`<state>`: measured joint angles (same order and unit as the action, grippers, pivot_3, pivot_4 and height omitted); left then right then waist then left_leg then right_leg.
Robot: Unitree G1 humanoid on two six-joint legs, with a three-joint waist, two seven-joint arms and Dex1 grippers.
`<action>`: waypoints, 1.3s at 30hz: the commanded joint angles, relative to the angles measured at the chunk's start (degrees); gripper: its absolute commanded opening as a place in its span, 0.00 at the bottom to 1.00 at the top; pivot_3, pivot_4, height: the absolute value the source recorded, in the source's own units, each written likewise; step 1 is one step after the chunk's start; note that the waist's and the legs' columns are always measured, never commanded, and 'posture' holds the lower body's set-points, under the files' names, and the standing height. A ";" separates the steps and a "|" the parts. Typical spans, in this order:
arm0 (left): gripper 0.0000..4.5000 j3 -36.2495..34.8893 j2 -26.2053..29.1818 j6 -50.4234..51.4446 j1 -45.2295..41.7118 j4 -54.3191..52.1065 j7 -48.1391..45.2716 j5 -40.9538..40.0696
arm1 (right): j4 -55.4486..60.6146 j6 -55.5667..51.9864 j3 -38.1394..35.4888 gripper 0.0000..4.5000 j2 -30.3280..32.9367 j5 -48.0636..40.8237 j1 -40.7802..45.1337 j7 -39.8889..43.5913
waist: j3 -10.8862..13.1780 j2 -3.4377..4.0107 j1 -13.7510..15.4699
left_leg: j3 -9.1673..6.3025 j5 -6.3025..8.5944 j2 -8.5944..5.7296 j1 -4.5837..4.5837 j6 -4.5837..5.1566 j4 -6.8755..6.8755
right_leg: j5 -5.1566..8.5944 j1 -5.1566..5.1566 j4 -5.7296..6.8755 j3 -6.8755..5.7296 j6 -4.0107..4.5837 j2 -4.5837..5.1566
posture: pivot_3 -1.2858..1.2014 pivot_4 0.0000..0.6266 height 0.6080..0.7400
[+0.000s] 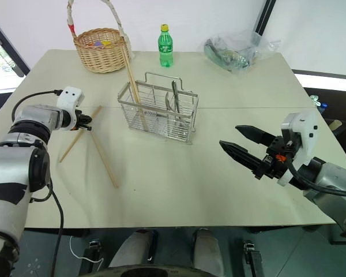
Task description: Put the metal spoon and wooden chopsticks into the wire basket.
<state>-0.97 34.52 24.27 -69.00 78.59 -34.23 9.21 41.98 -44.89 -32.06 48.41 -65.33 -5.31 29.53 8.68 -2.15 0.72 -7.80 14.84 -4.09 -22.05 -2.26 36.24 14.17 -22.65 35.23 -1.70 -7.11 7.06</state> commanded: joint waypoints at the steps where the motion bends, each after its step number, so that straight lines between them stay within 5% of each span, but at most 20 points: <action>1: 0.01 -4.39 2.25 -3.37 -2.77 -1.27 4.45 -2.89 | 0.83 1.76 -0.02 0.73 0.59 0.67 0.80 0.32 | 0.00 -0.01 -0.01 | -0.01 0.00 0.00 0.00 0.00 0.00 | 0.00 0.00 0.00 0.00 0.00 0.00 | 0.52 0.24 0.50; 9: 0.01 -16.26 5.21 -15.59 -11.41 -5.77 6.69 -13.33 | 1.23 1.94 -0.29 0.73 0.26 0.12 0.71 -0.56 | -0.01 -0.05 0.11 | -0.06 0.00 0.01 -0.02 -0.01 0.01 | -0.01 0.00 -0.01 0.00 -0.01 0.04 | 0.52 0.24 0.50; 15: 0.01 -27.81 0.30 -8.07 -18.00 -19.18 0.72 -30.77 | 1.88 3.06 2.16 0.73 -1.95 0.56 0.73 -2.48 | -0.05 -0.03 0.01 | -0.09 0.00 -0.02 -0.11 -0.01 0.10 | -0.03 0.00 -0.04 -0.05 -0.05 0.10 | 0.52 0.24 0.50; 23: 0.01 -22.94 -11.84 -5.03 -10.33 -40.23 0.24 -35.57 | 2.93 4.40 4.29 0.73 -4.14 1.06 0.31 -4.93 | -0.12 0.10 -0.02 | -0.08 -0.01 -0.03 0.33 -0.01 0.10 | -0.03 0.36 0.03 0.00 -0.06 0.10 | 0.52 0.24 0.50; 39: 0.01 -9.73 -22.86 -13.46 9.77 -52.87 1.40 -29.59 | 5.24 5.45 -0.16 0.73 -3.69 -1.47 -4.06 -9.66 | -0.13 0.12 0.10 | -0.03 0.00 -0.04 0.41 0.00 0.05 | -0.03 0.43 -0.04 0.13 -0.04 0.07 | 0.52 0.24 0.50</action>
<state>-11.50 11.67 11.95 -59.10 29.87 -33.65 -21.00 45.18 -40.71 -30.18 44.05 -65.97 -9.28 20.32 8.55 -2.03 0.83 -7.82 14.84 -4.13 -21.63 -2.25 36.28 14.13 -22.23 35.19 -1.57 -7.15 7.13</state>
